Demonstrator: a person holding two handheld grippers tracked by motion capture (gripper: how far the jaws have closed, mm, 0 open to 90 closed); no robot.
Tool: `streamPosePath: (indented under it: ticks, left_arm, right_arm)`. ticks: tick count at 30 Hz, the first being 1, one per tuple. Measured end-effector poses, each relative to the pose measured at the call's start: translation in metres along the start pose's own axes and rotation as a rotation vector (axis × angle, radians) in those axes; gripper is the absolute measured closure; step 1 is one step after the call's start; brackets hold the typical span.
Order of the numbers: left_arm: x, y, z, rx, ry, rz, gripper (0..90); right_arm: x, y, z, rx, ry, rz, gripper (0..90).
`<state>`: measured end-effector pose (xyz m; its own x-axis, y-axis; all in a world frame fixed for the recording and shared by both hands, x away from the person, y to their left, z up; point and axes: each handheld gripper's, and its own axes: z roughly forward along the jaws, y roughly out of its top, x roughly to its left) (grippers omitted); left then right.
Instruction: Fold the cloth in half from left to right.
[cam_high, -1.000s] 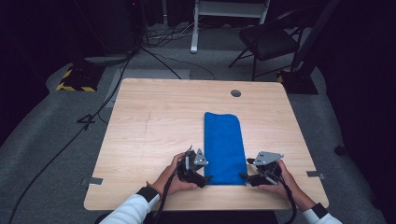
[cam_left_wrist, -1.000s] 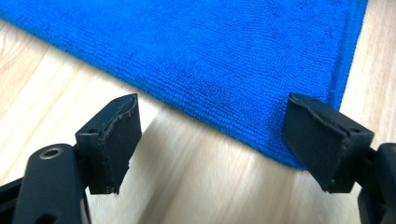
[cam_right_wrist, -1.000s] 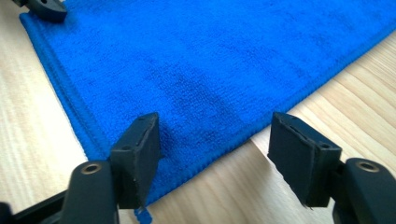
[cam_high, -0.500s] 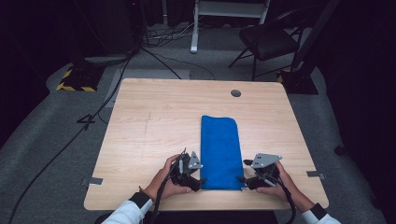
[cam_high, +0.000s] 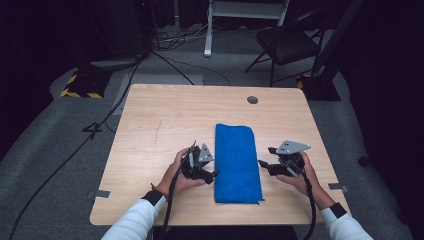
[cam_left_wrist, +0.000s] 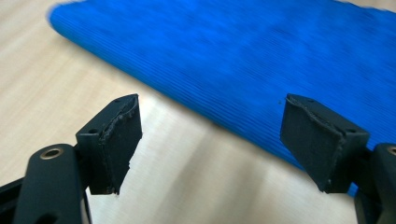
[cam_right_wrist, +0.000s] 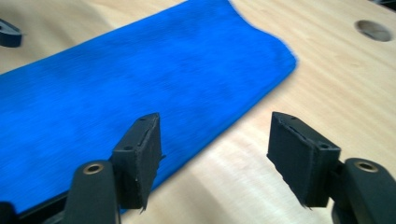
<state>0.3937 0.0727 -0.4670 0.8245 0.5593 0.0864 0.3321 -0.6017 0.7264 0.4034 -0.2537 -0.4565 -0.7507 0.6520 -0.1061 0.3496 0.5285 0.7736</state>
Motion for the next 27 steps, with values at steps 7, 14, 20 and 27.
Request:
streamPosePath:
  ticks: [7, 14, 20, 27]
  left_arm:
    - [0.027, 0.013, 0.015, 0.001, 0.032, -0.037, 23.4]
    - [0.048, 0.025, 0.034, 0.026, 0.052, -0.136, 26.0]
    - [0.059, 0.037, 0.051, 0.044, 0.072, -0.148, 26.3]
    - [0.072, 0.048, 0.065, 0.05, 0.097, -0.152, 26.4]
  right_arm:
    - [-0.022, 0.014, 0.017, 0.01, -0.047, 0.022, 42.3]
    - [-0.036, 0.026, 0.036, 0.027, -0.073, 0.051, 43.1]
    - [-0.043, 0.036, 0.054, 0.028, -0.097, 0.067, 43.4]
    - [-0.05, 0.053, 0.073, 0.049, -0.079, 0.081, 42.9]
